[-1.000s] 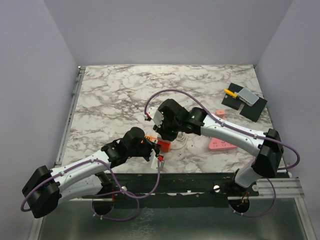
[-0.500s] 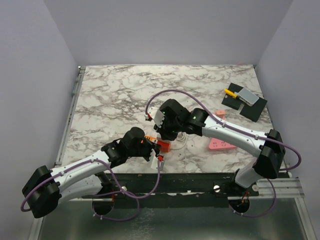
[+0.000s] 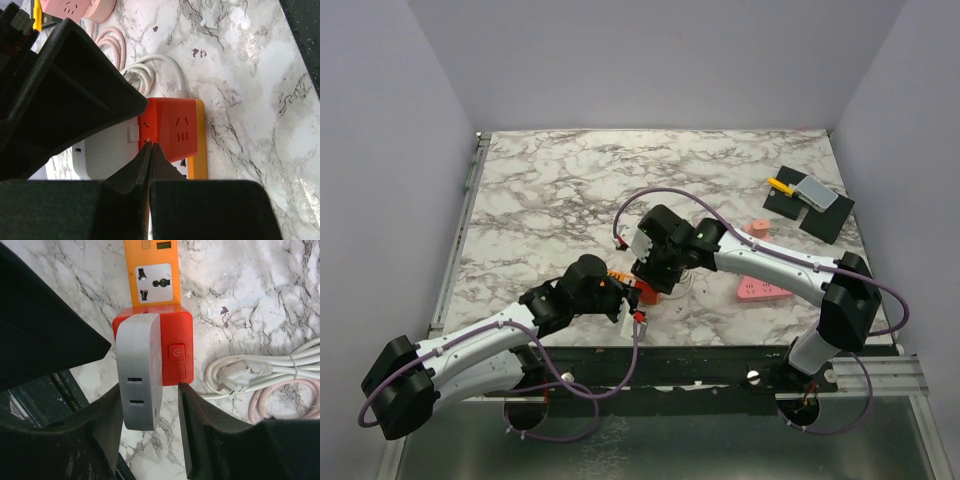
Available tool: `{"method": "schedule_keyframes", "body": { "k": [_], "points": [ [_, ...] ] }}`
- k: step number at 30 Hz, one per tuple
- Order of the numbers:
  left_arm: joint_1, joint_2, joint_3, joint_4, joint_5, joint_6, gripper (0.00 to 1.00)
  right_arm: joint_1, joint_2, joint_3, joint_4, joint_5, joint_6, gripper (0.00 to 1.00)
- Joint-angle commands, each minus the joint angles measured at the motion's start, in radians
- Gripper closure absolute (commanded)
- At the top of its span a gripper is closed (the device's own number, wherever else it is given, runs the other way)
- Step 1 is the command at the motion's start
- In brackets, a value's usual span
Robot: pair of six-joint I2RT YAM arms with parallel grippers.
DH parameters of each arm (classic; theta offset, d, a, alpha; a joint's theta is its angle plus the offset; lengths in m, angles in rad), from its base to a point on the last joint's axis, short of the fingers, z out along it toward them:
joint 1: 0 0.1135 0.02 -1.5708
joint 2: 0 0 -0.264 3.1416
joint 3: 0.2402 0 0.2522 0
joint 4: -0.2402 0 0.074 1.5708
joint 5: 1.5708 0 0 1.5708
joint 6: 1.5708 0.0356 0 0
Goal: Insert the plug
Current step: Insert the plug into the socket.
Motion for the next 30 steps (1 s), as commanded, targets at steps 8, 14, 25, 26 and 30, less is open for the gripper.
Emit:
{"method": "schedule_keyframes", "body": {
  "k": [8,14,25,26,30],
  "points": [
    [-0.006,-0.014,-0.007,-0.026,-0.007,-0.006,1.0,-0.001,-0.034,0.057,0.007,-0.06,0.009,0.47],
    [-0.005,-0.018,-0.011,-0.027,-0.01,-0.002,1.0,-0.001,0.005,0.058,0.0,-0.059,0.011,0.78],
    [-0.005,-0.017,-0.009,-0.027,-0.011,-0.001,1.0,-0.001,0.037,0.012,-0.007,-0.066,0.002,0.98],
    [-0.005,-0.017,-0.007,-0.026,-0.013,-0.001,1.0,-0.001,0.041,0.011,-0.007,-0.059,0.003,0.94],
    [-0.006,-0.016,-0.003,-0.025,-0.045,0.015,1.0,-0.001,0.038,0.012,0.019,0.018,0.018,0.53]
  ]
}}
